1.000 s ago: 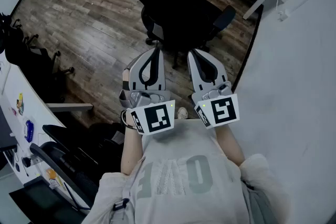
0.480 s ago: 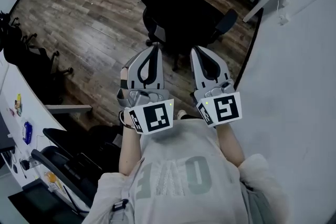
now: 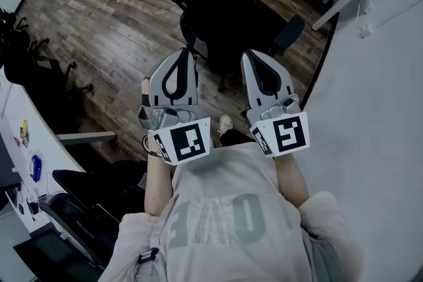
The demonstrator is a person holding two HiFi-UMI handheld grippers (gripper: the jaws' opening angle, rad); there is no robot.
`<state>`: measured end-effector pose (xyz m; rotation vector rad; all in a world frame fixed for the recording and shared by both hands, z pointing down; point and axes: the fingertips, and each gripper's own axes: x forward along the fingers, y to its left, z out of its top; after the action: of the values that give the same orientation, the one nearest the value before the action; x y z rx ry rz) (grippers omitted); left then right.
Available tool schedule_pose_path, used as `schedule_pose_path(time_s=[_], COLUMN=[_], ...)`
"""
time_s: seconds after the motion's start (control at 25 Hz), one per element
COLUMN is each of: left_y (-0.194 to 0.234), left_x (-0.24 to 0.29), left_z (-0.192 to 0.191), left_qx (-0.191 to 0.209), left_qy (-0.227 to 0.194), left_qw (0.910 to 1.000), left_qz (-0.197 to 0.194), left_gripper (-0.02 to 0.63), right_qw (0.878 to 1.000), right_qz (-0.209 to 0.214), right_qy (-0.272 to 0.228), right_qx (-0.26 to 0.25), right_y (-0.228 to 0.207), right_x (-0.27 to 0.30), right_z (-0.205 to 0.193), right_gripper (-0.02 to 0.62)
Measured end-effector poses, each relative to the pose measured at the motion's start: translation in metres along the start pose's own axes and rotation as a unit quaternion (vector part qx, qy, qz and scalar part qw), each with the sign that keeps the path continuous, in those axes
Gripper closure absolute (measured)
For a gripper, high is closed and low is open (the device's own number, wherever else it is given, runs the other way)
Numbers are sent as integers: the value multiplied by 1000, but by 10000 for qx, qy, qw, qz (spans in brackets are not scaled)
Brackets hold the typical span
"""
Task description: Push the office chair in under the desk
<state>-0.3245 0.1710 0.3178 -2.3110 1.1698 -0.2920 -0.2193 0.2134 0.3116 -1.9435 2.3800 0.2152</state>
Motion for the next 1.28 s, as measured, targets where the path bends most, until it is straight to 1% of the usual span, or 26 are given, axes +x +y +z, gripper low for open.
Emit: schedule_pose_path(time_s=[0.2, 0.36, 0.64, 0.76, 0.92, 0.96, 1.04, 1.08, 1.12, 1.16, 1.2, 1.28], left_y=[-3, 1, 5, 10, 19, 20, 18, 18, 20, 25, 32, 46], left_x=[40, 59, 98, 109, 119, 121, 124, 125, 126, 127, 127, 129], left_z=[7, 9, -6, -10, -11, -11, -12, -11, -8, -5, -3, -5], left_qx=[203, 125, -75, -82, -25, -39, -95, -120, -130, -121, -114, -133], left_qy=[40, 73, 181, 193, 134, 132, 204, 248, 268, 264, 263, 311], left_qw=[9997, 9996, 9998, 9998, 9999, 9999, 9997, 9994, 9992, 9993, 9994, 9994], left_qz=[128, 232, 65, 25, 89, 65, -124, -215, -258, -250, -197, -60], left_gripper=[591, 591, 591, 591, 591, 591, 583, 521, 457, 423, 407, 387], right_qw=[9993, 9986, 9993, 9991, 9988, 9987, 9983, 9978, 9969, 9959, 9951, 9947], right_qz=[331, 514, 303, 290, 290, 302, 321, 329, 350, 380, 406, 431], right_qy=[-190, -123, 159, 257, 343, 355, 399, 425, 457, 498, 539, 611], right_qx=[41, -2, 134, 189, 176, 185, 288, 399, 529, 649, 723, 702], right_y=[-18, -32, -64, -66, -66, -67, -71, -75, -79, -82, -86, -92], right_x=[29, 44, 72, 74, 77, 78, 78, 79, 80, 82, 84, 91], right_z=[9, 9, -7, -10, -10, -9, -5, -4, -3, -3, -4, -6], right_gripper=[574, 574, 574, 574, 572, 572, 571, 563, 485, 392, 368, 346])
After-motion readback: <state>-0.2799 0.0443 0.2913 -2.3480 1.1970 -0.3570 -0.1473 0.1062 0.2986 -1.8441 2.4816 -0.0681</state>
